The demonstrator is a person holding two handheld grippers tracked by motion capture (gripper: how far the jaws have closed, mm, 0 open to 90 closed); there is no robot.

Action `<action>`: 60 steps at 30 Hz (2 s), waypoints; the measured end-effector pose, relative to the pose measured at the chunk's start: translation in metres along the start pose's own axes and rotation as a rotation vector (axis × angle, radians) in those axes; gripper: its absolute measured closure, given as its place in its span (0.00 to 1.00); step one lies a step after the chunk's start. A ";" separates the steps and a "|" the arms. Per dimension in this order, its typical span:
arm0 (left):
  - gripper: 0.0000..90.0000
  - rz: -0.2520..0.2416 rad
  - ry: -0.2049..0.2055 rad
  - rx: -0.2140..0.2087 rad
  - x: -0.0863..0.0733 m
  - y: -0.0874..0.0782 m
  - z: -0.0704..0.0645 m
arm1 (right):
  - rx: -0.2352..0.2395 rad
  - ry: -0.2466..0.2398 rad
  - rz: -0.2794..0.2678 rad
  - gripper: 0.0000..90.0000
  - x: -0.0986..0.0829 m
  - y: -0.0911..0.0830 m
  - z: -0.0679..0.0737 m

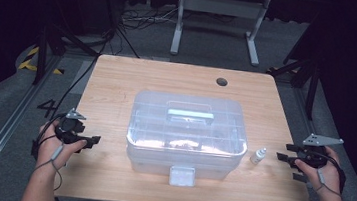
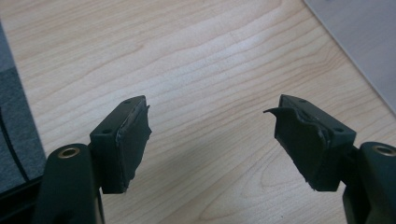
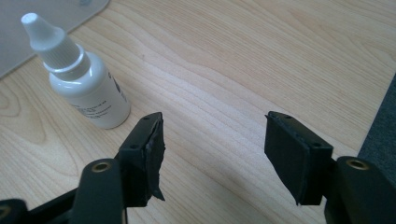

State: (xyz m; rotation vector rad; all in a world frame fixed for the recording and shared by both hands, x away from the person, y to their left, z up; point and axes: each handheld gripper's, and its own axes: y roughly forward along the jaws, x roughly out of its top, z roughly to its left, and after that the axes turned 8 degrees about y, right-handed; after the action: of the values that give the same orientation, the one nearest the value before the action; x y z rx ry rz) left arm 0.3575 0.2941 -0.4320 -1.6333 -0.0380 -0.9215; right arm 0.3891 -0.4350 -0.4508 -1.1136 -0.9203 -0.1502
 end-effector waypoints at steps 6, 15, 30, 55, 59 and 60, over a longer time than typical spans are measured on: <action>0.31 -0.001 0.021 -0.017 -0.001 -0.001 -0.001 | -0.004 0.016 -0.007 0.39 0.003 -0.002 0.002; 0.34 -0.009 0.017 -0.051 -0.002 -0.007 -0.001 | -0.016 0.011 -0.020 0.38 0.007 -0.007 0.005; 0.38 -0.008 0.026 -0.054 0.004 -0.016 -0.008 | -0.031 -0.034 0.011 0.40 0.021 -0.019 0.021; 0.43 -0.106 0.099 -0.141 0.015 -0.044 -0.024 | 0.086 -0.039 -0.058 0.48 0.036 -0.037 0.037; 0.41 -0.106 0.109 -0.146 0.014 -0.049 -0.028 | 0.105 -0.050 -0.077 0.48 0.045 -0.041 0.046; 0.41 -0.108 0.105 -0.141 0.013 -0.051 -0.028 | 0.108 -0.061 -0.079 0.48 0.048 -0.041 0.049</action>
State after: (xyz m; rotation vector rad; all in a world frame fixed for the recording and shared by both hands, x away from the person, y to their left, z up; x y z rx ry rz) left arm 0.3265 0.2800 -0.3836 -1.7235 0.0113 -1.1122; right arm 0.3700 -0.3989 -0.3819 -0.9874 -1.0155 -0.1301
